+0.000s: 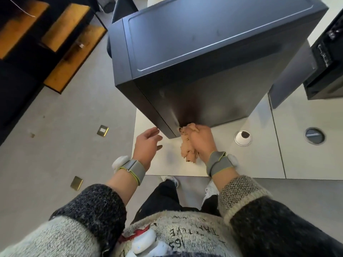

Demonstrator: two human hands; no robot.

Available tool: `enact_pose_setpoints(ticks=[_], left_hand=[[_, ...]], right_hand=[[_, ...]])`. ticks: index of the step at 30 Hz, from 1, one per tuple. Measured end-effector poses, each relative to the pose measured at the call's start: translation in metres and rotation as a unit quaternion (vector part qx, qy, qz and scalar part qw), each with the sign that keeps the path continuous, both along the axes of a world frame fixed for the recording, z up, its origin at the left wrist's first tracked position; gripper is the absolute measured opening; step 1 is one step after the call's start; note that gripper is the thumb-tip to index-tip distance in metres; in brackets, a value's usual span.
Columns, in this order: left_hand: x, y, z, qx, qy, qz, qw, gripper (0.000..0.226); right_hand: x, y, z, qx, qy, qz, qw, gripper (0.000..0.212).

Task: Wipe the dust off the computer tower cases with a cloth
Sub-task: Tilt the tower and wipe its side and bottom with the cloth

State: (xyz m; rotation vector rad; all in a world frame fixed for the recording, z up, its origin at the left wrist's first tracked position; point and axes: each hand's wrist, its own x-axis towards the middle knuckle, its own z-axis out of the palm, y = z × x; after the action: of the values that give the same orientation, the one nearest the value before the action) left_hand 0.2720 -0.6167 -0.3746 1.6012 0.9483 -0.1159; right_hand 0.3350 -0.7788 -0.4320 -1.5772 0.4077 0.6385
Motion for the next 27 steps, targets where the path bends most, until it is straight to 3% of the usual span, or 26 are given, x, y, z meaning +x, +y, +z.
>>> enact_pose_setpoints(ticks=[3,8,10,13,16,21,24,27], left_hand=[[-0.003,0.006,0.003,-0.011,-0.007,0.023,1.000,0.040],[-0.007,0.012,0.004,-0.017,0.002,-0.003,1.000,0.039],[-0.008,0.018,0.004,-0.021,0.004,-0.019,1.000,0.037],[-0.009,0.029,0.000,-0.037,0.008,-0.039,0.999,0.034],[-0.011,0.039,-0.003,-0.055,0.014,-0.047,0.997,0.032],[-0.012,0.059,-0.007,-0.073,0.016,-0.086,0.994,0.033],[-0.008,0.069,-0.009,-0.087,0.016,-0.111,0.990,0.034],[-0.005,0.079,-0.014,-0.098,0.018,-0.128,0.987,0.032]], right_hand=[[-0.012,0.010,0.015,-0.004,-0.076,-0.022,0.997,0.010],[-0.018,0.023,0.006,-0.030,0.008,-0.016,0.999,0.026],[-0.023,0.032,0.006,0.013,0.026,-0.050,0.998,0.027],[-0.032,0.047,0.017,0.010,-0.052,-0.104,0.993,0.022],[-0.033,0.052,0.017,-0.059,-0.106,-0.120,0.985,0.023],[-0.028,0.054,-0.038,-0.078,-0.022,-0.065,0.995,0.031],[-0.038,0.060,0.035,-0.104,-0.062,-0.096,0.988,0.028],[-0.054,0.071,0.067,-0.111,-0.162,-0.088,0.977,0.013]])
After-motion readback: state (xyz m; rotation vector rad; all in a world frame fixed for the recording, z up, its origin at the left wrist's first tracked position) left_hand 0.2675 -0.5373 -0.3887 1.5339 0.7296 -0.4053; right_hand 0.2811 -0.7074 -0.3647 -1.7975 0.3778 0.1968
